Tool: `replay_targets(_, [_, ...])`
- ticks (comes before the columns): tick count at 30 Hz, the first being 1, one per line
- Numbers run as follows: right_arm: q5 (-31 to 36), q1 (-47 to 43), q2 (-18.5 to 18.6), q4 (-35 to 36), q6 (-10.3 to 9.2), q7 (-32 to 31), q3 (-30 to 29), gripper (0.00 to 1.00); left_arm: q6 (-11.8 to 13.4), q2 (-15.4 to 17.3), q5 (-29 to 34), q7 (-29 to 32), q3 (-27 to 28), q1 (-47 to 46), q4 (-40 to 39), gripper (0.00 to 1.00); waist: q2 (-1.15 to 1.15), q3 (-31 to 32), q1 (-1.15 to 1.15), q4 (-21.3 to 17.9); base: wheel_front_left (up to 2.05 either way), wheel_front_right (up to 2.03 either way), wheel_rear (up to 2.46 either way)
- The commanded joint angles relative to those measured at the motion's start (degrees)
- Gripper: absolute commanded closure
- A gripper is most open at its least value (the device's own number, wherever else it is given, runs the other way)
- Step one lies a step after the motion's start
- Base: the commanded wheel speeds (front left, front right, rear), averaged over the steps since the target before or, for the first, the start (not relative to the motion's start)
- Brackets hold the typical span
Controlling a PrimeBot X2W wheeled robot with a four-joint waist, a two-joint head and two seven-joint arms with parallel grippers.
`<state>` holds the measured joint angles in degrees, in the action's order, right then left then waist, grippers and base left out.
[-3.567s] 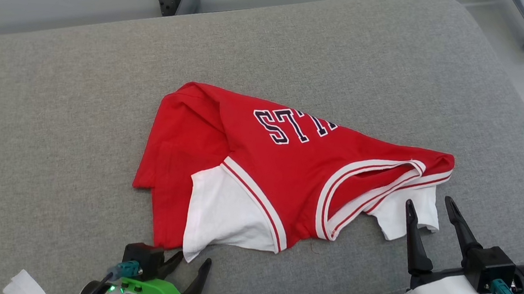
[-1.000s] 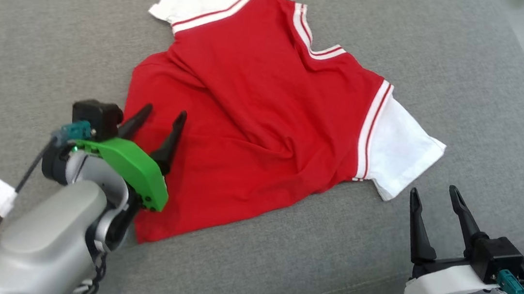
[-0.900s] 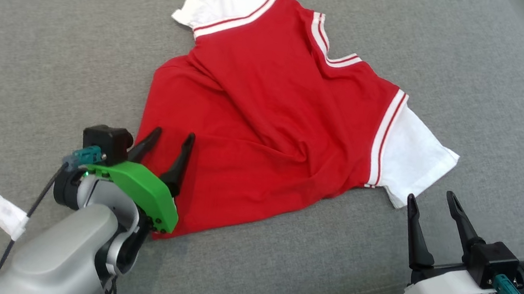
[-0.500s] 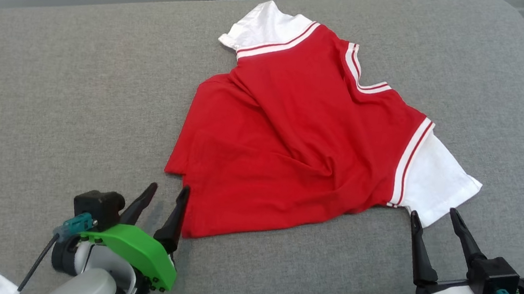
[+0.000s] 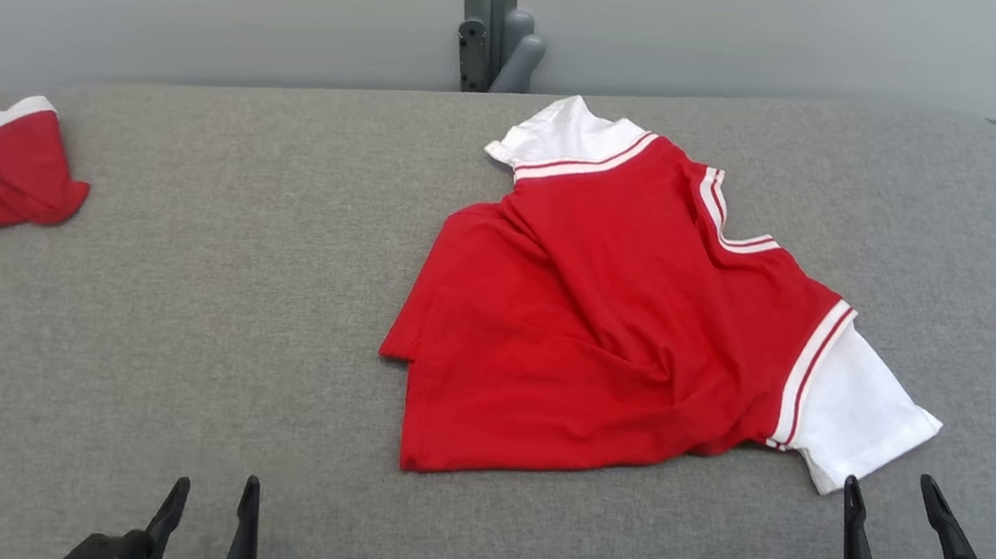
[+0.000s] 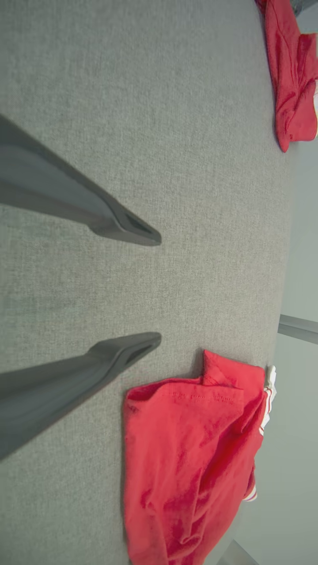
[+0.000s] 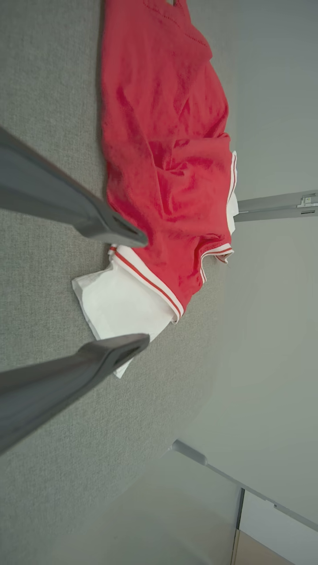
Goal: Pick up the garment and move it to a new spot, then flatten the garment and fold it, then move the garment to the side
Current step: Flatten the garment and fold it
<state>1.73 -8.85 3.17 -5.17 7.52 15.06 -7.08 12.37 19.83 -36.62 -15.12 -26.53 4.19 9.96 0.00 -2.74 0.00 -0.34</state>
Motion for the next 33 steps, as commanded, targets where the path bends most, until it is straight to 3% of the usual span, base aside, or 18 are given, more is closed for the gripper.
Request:
replay_targets(1, [0.47, -0.68, 0.46, 0.2, -0.06, 0.17, -0.35, 0.0, -0.9, -0.94, 1.31, -0.02, 1.69, 1.08, 0.06, 0.0, 0.0, 2.89, 0.0, 2.94, 0.0, 0.0, 0.0])
replay_targets(8, [1.15, -0.47, 1.76, -0.05, -0.06, 0.17, -2.82, 0.0, -7.97, -6.36, 12.26, -0.03, 12.86, 7.47, 0.47, 0.0, 0.0, 4.7, 0.0, 4.05, 0.0, 0.0, 0.0])
replay_targets(18, [1.31, 0.35, 2.03, -1.71, -0.06, 0.17, -6.23, 0.0, -17.98, -12.1, 21.82, -0.02, 21.83, 9.61, -0.7, 0.0, 0.0, 6.11, 0.0, 3.31, 0.0, 0.0, 0.0])
replay_targets(24, [0.89, 1.15, 1.86, -3.09, -0.06, 0.17, -5.92, 0.0, -19.69, -13.09, 24.0, -0.03, 23.55, 9.49, -0.52, 0.0, 0.0, 6.61, 0.0, 2.66, 0.0, 0.0, 0.0])
replay_targets(33, [-2.0, 2.01, 1.63, -5.37, -0.06, 0.18, -5.57, 0.0, -19.88, -12.89, 23.32, -0.03, 22.21, 8.56, -0.13, 0.0, 0.0, 6.63, 0.0, 2.52, 0.0, 0.0, 0.0])
